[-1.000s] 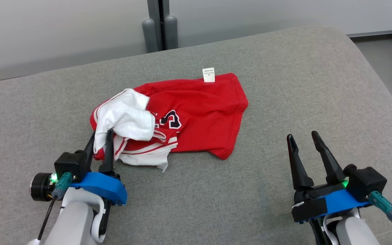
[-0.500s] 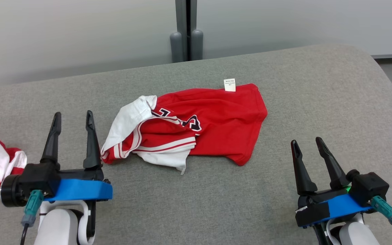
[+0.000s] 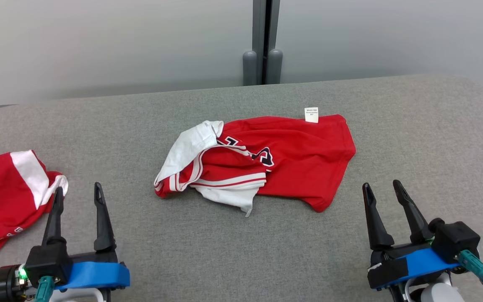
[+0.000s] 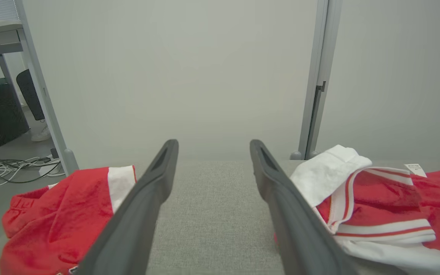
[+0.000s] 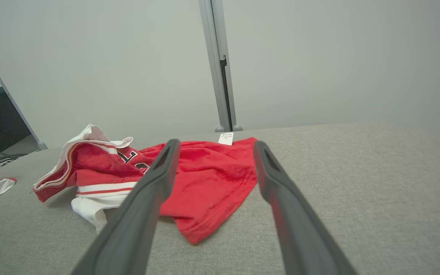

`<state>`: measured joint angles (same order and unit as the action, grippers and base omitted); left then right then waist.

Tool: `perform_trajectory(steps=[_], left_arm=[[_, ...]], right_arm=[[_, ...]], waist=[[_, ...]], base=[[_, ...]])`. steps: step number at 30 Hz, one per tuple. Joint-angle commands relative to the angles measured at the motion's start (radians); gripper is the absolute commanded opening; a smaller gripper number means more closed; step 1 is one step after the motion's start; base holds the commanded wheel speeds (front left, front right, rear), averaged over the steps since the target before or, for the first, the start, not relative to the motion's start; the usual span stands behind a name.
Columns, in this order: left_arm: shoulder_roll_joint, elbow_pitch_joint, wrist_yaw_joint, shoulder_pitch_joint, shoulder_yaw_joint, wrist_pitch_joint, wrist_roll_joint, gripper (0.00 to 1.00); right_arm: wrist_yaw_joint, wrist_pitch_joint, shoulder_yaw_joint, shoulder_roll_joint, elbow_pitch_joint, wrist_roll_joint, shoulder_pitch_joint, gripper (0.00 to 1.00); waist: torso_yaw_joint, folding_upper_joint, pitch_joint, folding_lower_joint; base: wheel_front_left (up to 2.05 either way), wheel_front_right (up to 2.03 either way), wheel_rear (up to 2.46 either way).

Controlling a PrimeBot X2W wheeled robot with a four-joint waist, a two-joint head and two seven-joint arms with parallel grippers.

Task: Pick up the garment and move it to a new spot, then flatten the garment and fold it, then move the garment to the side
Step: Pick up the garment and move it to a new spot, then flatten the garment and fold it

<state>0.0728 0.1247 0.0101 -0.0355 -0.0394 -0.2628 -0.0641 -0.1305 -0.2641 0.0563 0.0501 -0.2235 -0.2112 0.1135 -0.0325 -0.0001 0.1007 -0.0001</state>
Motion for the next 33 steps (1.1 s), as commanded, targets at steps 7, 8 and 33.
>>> perform_trajectory(steps=[7, 8, 33], left_arm=[[-0.007, 0.022, 0.006, 0.04, -0.009, -0.003, 0.009, 1.0], [-0.007, 0.024, 0.004, 0.041, -0.011, -0.003, 0.009, 1.0], [-0.017, 0.039, 0.009, 0.043, -0.009, -0.003, 0.031, 1.0]], right_arm=[[0.0, -0.001, -0.007, 0.001, -0.02, 0.018, -0.023, 1.0], [0.0, -0.001, -0.007, 0.001, -0.021, 0.018, -0.025, 1.0], [0.0, -0.001, -0.01, 0.001, -0.06, 0.035, -0.021, 1.0]], waist=[[0.017, 0.0001, -0.016, 0.0001], [0.018, 0.0001, -0.018, 0.0001], [0.024, 0.0001, -0.016, 0.0001]], base=[[0.0, 0.0, 0.0], [0.0, 0.0, 0.0], [0.0, 0.0, 0.0]])
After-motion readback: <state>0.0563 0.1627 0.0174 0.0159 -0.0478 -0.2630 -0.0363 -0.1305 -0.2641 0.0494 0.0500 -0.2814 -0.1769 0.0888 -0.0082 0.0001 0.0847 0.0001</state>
